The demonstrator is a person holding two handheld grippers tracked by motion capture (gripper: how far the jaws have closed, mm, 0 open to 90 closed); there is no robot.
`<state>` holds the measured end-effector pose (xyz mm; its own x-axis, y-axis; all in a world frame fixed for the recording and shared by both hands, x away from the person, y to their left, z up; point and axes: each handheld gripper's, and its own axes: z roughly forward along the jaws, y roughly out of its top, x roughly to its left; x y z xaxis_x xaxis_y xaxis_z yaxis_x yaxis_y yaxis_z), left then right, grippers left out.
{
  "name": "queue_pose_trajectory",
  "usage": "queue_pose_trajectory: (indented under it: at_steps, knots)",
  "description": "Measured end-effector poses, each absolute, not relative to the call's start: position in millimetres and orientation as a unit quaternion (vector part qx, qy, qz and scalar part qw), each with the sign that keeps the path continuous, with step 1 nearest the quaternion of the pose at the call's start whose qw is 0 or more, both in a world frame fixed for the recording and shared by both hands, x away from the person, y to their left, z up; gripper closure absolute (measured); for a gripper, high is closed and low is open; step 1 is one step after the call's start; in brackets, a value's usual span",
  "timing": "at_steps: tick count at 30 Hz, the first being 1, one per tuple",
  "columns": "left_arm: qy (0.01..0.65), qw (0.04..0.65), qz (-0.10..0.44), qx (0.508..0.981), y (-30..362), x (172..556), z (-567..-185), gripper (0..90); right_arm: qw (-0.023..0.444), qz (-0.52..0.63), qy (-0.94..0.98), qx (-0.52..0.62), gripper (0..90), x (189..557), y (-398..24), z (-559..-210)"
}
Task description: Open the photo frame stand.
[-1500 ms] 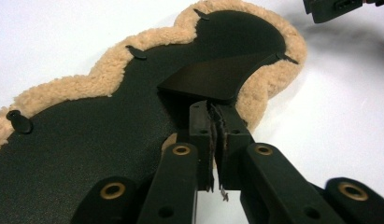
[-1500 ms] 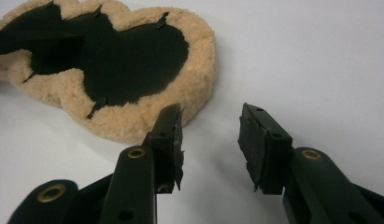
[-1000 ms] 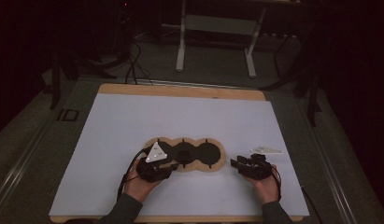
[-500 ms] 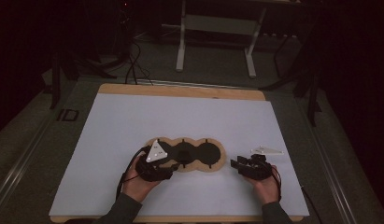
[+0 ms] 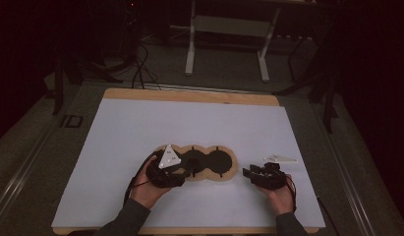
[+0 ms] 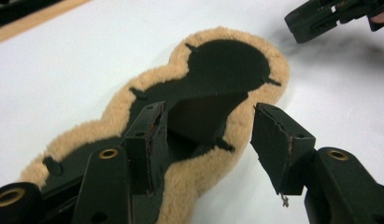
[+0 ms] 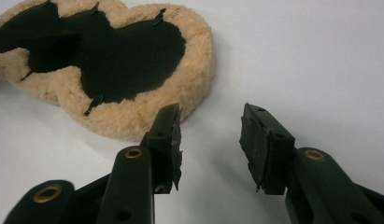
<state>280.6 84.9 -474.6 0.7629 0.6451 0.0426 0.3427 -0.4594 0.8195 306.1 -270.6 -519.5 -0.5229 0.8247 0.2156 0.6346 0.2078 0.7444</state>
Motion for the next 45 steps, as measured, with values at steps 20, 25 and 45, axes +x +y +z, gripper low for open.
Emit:
queue_pose_trajectory:
  at_steps: [20, 25, 45]
  knots:
    - [0.260, 0.387, 0.184, 0.865, 59.6, 296.8, -487.1, 35.1, 0.115, 0.415, 0.767, 0.475, 57.2, 306.5, -272.2, -518.8]
    - [0.260, 0.362, 0.193, 0.874, 54.7, 301.4, -495.4, 38.8, 0.115, 0.415, 0.767, 0.475, 57.1, 306.5, -272.3, -518.9]
    - [0.241, 0.327, 0.228, 0.885, 42.1, 311.3, -509.2, 53.9, 0.114, 0.415, 0.767, 0.475, 57.1, 306.8, -272.3, -518.8]
